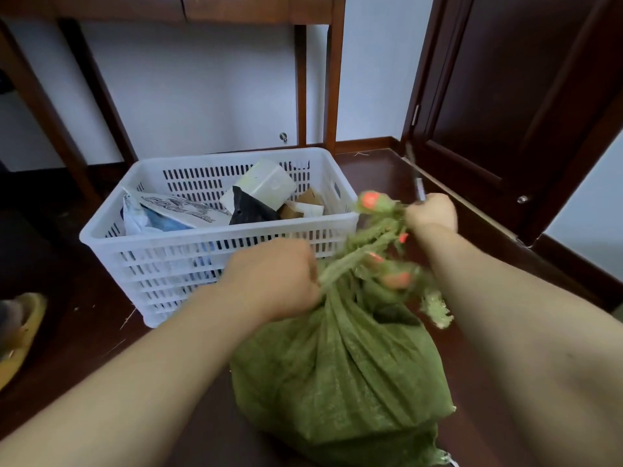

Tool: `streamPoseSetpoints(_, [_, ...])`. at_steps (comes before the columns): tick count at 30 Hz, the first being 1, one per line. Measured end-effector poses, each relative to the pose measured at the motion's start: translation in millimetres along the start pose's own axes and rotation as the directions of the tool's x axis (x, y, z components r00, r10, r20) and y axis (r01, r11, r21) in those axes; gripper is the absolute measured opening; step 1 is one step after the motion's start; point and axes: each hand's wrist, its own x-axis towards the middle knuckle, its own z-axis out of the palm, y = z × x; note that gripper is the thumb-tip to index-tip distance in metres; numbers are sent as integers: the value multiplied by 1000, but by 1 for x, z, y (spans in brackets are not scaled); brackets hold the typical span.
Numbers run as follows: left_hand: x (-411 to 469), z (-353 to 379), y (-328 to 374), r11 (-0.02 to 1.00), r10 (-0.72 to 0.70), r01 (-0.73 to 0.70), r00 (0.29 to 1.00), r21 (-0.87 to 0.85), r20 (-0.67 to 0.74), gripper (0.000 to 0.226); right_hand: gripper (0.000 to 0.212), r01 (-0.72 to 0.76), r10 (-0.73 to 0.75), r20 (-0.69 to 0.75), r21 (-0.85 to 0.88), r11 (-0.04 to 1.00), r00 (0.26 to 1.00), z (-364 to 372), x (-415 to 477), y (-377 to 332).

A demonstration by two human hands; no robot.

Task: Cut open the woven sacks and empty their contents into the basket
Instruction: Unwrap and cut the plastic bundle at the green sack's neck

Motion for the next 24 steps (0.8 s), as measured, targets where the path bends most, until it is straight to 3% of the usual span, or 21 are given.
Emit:
streamPoseSetpoints(3, [-22,-5,-51,947,-142,173,981,-272,130,22,27,-30,17,-98,-137,990,995,-24,12,21])
streamPoseSetpoints(5, [-29,-6,-84,794,-287,339,941,-506,179,20,27,-38,18,-94,-212,977,995,-27,15,30])
streamPoseSetpoints(7, [-34,-4,-104,669,-430,444,885,-596,177,7,25,-44,25,-86,-222,974,996,-27,11,31])
streamPoseSetpoints(9, [-33,2,-112,605,-484,470,858,-642,172,8,22,-25,20,-25,-212,977,999,-23,6,23])
streamPoseSetpoints(11, [-26,8,-110,530,-495,448,853,-720,167,17,22,3,17,164,-121,993,986,-16,-8,4])
streamPoseSetpoints(13, [-13,5,-97,308,-465,407,853,-860,237,24,27,-88,48,467,64,994,883,-11,-26,-25])
streamPoseSetpoints(14, [-6,2,-89,170,-419,383,862,-908,286,25,31,-93,21,529,109,990,848,-10,-34,-39])
streamPoseSetpoints(15, [0,-2,-81,41,-361,364,874,-930,326,27,35,-44,-34,523,136,990,852,-11,-40,-53])
streamPoseSetpoints(17, [10,-11,-67,-163,-250,314,904,-935,347,45,35,263,-258,314,26,964,914,-21,-53,-71])
streamPoseSetpoints(18, [13,-13,-60,-209,-224,292,915,-933,336,52,33,364,-358,241,22,931,902,-25,-64,-77])
streamPoseSetpoints(19, [16,-15,-51,-216,-198,280,926,-935,323,49,34,381,-392,263,92,920,882,-31,-76,-81])
streamPoseSetpoints(21, [21,-15,-33,-197,-179,234,946,-952,269,41,41,209,-347,524,304,929,778,-36,-101,-80])
streamPoseSetpoints(22, [24,-14,-24,-188,-188,208,952,-960,243,39,46,148,-333,621,331,932,710,-35,-113,-78])
streamPoseSetpoints(24, [31,-9,-9,-170,-198,180,957,-969,213,36,71,207,-380,676,324,923,632,-23,-120,-65])
